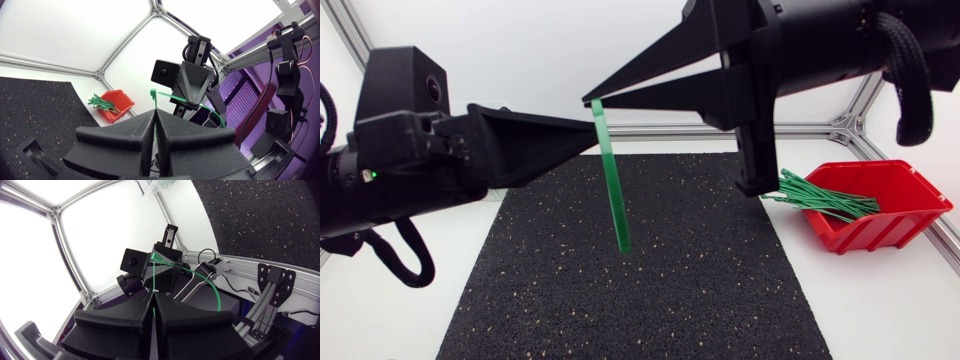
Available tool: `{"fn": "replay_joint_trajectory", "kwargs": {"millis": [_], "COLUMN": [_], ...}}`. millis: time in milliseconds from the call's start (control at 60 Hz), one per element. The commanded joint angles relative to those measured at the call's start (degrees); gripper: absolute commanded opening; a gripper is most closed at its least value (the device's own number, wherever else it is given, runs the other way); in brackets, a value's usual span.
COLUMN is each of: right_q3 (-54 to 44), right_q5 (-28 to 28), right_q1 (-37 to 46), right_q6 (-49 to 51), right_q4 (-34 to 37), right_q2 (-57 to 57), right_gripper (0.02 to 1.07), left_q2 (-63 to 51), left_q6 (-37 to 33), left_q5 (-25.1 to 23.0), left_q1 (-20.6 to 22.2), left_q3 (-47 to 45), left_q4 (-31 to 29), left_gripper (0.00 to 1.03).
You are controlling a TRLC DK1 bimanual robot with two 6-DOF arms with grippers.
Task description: Take a green cable tie from the red box, thread the tail through the head to close it, then place it in the transparent bin on the left.
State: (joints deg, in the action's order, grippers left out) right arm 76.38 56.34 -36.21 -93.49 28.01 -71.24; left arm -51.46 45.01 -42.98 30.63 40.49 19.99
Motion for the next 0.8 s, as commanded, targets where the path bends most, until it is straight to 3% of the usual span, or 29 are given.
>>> {"fn": "replay_joint_trajectory", "kwargs": {"millis": [0, 783], "right_q3": [-1.5, -2.3], "right_q5": [0.1, 0.6], "right_q1": [0.3, 0.2], "right_q6": [-2.4, -3.7], "right_q4": [-0.9, -2.5], "right_q2": [0.4, -3.8], "right_gripper": [0.08, 0.08], "left_q2": [0.8, 1.8], "left_q6": [-0.1, -0.9], "left_q5": [0.1, 0.2], "left_q1": [0.6, 1.4], "left_q3": [-0.9, -0.9], "left_q4": [0.4, -0.3], "left_gripper": [0.03, 0.03]}}
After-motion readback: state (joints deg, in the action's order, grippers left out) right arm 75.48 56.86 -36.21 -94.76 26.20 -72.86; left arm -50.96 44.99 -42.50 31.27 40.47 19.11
